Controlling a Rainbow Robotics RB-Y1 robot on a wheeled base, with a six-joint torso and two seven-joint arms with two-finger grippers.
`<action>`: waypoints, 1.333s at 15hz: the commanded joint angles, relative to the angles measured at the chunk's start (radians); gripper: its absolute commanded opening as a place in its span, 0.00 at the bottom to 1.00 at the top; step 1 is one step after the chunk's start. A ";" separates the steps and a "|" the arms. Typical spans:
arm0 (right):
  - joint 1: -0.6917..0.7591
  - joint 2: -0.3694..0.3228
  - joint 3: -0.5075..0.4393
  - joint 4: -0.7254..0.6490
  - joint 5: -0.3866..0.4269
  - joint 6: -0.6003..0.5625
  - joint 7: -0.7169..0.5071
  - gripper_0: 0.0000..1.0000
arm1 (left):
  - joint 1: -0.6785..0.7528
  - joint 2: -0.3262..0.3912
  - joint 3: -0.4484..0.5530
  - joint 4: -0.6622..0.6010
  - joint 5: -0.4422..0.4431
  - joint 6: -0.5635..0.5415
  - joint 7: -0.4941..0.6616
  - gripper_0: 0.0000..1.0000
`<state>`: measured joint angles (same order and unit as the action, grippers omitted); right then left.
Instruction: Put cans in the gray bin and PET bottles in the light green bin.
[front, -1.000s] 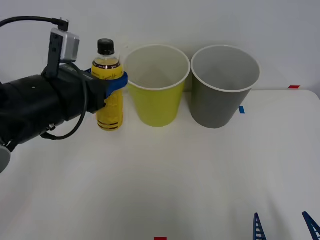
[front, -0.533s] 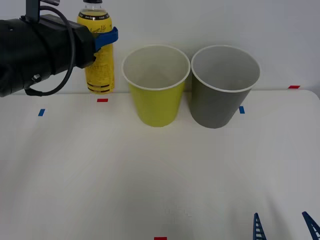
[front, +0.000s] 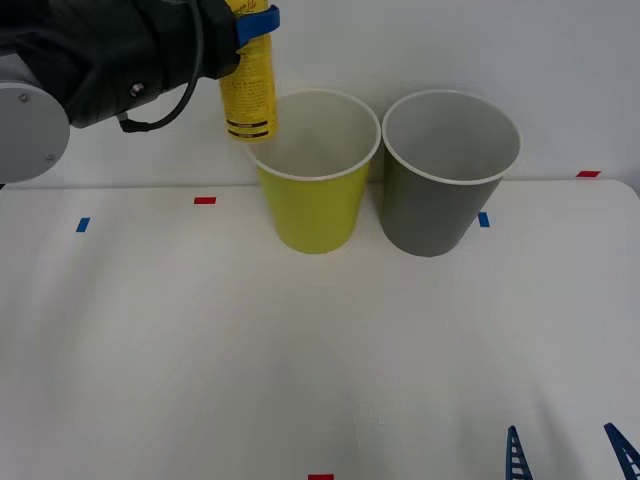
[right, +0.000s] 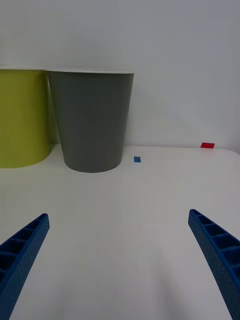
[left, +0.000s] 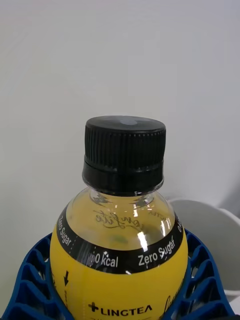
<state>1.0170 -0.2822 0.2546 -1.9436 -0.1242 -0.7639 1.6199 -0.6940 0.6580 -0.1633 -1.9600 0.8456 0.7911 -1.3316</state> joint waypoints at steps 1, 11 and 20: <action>0.000 0.000 0.000 0.000 0.000 0.000 0.000 0.97 | -0.064 -0.061 -0.056 0.098 -0.031 -0.066 0.002 0.00; 0.000 0.000 0.000 0.000 0.000 0.000 0.000 0.97 | -0.091 -0.189 -0.200 0.293 -0.223 -0.334 -0.001 0.00; 0.000 0.000 0.000 0.000 0.000 0.000 0.000 0.97 | -0.091 -0.216 -0.202 0.293 -0.347 -0.335 0.020 1.00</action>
<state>1.0170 -0.2822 0.2546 -1.9436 -0.1242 -0.7639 1.6199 -0.7854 0.4406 -0.3648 -1.6674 0.4985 0.4558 -1.3192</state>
